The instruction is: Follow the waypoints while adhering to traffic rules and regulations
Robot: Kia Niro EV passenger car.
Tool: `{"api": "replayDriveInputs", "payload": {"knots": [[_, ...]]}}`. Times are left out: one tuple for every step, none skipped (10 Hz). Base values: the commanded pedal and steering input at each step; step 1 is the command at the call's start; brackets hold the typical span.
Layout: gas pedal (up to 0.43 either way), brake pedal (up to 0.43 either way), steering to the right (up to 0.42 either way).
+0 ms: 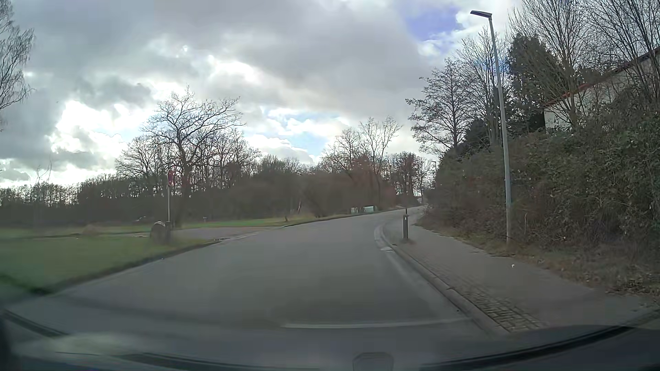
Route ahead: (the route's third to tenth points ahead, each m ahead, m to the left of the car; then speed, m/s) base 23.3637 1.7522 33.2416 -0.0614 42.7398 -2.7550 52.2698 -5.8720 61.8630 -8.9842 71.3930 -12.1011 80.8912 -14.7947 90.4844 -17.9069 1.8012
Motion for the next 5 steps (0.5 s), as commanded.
{"api": "replayDriveInputs", "payload": {"knots": [[0.000,0.000,0.000],[0.000,0.000,0.000],[0.000,0.000,0.000],[0.000,0.000,0.000],[0.000,0.000,0.000]]}}
